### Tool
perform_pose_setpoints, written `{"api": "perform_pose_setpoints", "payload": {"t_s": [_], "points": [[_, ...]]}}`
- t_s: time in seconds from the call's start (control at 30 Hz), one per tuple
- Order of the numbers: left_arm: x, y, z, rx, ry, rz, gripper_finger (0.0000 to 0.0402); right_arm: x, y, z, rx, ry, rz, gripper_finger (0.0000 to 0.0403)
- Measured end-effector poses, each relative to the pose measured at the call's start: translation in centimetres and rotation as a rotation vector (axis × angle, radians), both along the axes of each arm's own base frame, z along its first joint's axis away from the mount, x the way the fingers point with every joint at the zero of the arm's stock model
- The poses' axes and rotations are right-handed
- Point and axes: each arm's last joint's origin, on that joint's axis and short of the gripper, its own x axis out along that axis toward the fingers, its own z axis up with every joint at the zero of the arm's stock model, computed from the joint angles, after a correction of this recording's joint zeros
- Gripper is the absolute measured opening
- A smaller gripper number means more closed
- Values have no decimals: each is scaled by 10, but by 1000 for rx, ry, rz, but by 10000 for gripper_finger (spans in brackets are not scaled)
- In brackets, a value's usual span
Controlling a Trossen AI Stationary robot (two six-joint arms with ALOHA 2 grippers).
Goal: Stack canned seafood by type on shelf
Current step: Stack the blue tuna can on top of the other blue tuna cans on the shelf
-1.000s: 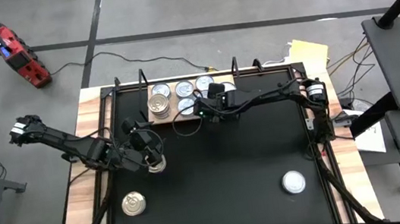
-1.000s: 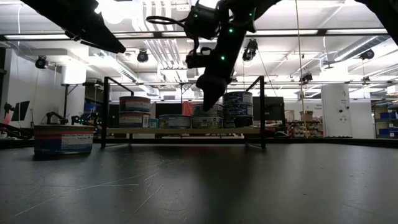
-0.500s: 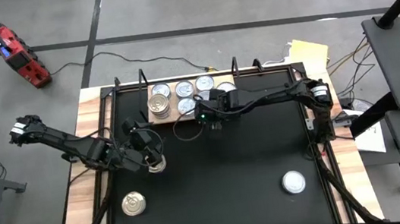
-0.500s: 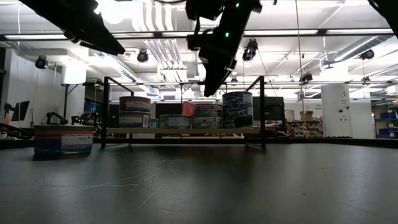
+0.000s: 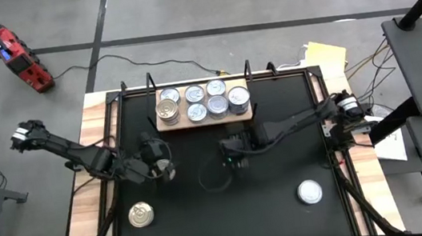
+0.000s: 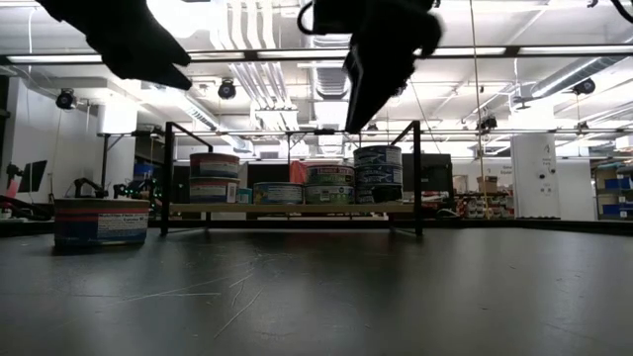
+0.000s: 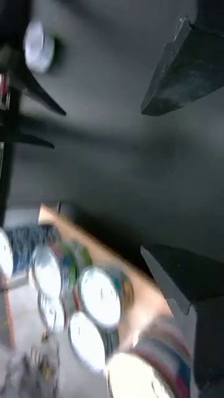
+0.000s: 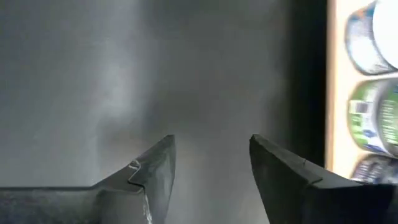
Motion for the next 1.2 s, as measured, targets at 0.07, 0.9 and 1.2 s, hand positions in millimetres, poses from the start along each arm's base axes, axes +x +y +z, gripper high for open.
{"api": "perform_pose_setpoints", "payload": {"t_s": [0.07, 0.9, 1.2], "points": [[1, -5, -1, -23, -2, -42, 338, -3, 12, -2, -2, 8, 35, 186], [23, -36, -33, -124, 126, -187, 338, -58, 115, -2, 108, 31, 26, 117], [15, -36, -40, -228, 214, -147, 338, -85, 123, -17, 85, 159, -179, 58]]}}
